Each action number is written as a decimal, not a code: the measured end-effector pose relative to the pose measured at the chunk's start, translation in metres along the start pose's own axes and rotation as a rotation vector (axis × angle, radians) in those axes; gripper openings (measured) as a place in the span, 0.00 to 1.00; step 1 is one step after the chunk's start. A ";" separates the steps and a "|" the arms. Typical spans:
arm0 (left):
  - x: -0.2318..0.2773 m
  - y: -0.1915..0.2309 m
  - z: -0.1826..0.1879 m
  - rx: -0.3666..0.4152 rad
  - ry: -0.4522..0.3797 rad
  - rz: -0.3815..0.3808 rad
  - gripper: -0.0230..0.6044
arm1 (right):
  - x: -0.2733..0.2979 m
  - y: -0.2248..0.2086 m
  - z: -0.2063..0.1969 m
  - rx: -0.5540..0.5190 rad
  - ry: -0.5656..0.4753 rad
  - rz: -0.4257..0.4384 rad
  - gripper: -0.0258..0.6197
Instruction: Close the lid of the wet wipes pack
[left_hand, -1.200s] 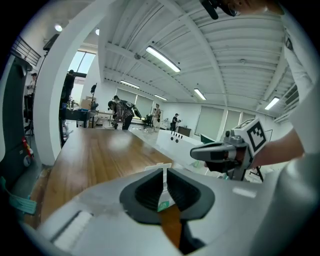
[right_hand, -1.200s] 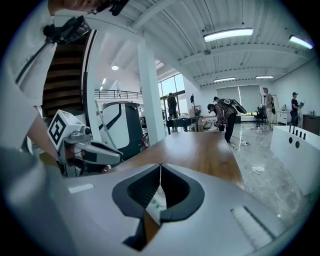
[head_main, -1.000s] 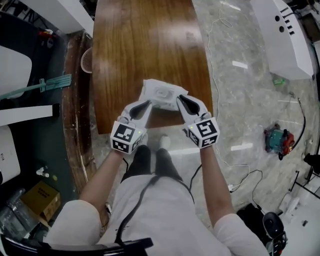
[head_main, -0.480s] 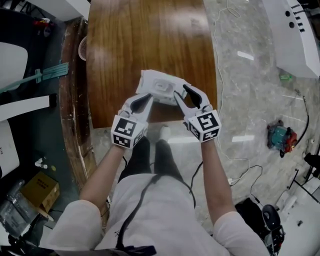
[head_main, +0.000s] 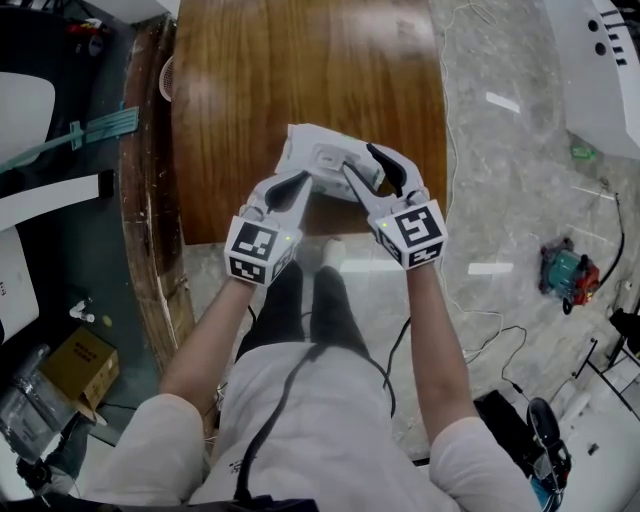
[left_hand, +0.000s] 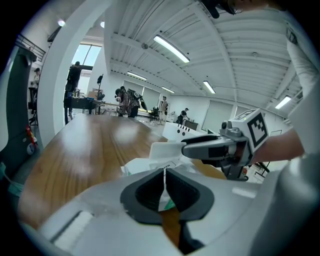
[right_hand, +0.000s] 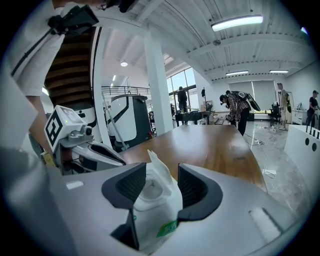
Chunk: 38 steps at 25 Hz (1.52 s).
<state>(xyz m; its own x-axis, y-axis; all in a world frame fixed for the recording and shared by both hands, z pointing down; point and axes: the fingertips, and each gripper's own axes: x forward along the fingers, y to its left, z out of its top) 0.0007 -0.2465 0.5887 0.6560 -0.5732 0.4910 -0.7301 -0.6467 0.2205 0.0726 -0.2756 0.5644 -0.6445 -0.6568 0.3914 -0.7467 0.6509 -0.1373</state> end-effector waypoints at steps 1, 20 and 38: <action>0.001 0.001 0.000 0.001 0.000 0.000 0.06 | 0.001 0.001 0.001 -0.005 0.000 0.004 0.34; 0.001 0.006 0.004 -0.007 -0.007 0.016 0.06 | 0.014 0.017 0.010 -0.056 0.004 0.076 0.36; -0.003 0.006 0.002 -0.010 -0.015 0.030 0.06 | 0.013 0.028 -0.001 -0.090 0.031 0.096 0.36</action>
<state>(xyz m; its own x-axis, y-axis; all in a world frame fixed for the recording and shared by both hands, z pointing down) -0.0053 -0.2495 0.5869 0.6363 -0.5998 0.4852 -0.7515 -0.6240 0.2141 0.0434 -0.2651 0.5662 -0.7061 -0.5783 0.4088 -0.6629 0.7427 -0.0944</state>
